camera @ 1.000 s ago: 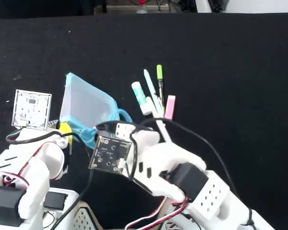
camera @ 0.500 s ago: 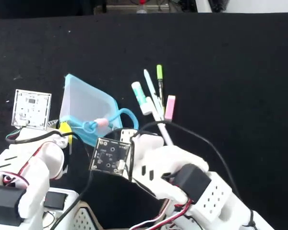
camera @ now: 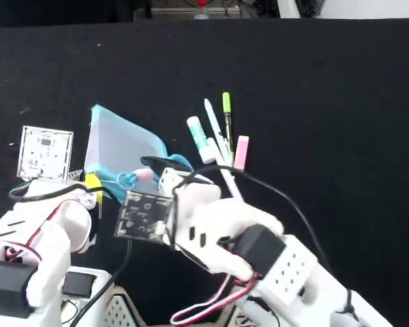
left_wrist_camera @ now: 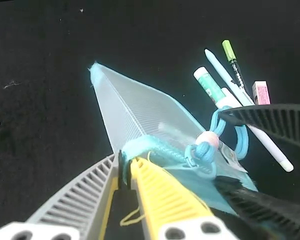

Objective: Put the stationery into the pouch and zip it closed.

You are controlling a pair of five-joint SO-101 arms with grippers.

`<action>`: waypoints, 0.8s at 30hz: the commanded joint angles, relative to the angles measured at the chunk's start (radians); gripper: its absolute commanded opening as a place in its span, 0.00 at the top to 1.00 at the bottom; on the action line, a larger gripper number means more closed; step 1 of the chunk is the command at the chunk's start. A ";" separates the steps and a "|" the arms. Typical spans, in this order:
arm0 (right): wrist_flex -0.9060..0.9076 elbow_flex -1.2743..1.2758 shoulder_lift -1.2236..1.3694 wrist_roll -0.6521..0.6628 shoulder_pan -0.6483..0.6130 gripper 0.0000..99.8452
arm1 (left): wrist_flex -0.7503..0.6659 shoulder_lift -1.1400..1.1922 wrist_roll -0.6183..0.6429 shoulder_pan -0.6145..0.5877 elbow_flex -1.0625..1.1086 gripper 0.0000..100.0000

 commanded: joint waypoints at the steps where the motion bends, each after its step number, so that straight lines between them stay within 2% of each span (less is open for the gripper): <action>1: -0.029 -0.082 0.104 0.032 0.049 0.79 | -0.014 0.012 -0.011 -0.005 -0.035 0.97; 7: -0.029 -0.108 0.143 0.091 0.081 0.79 | -0.014 0.012 -0.011 -0.005 -0.036 0.97; 14: 0.020 -0.107 0.030 0.087 0.083 0.79 | -0.014 0.012 -0.011 -0.005 -0.028 0.97; 18: -0.025 -0.073 0.019 0.089 0.086 0.79 | -0.014 0.012 -0.011 -0.004 -0.035 0.97; 24: -0.137 -0.019 0.091 0.097 0.173 0.79 | -0.014 0.012 -0.011 -0.004 -0.036 0.97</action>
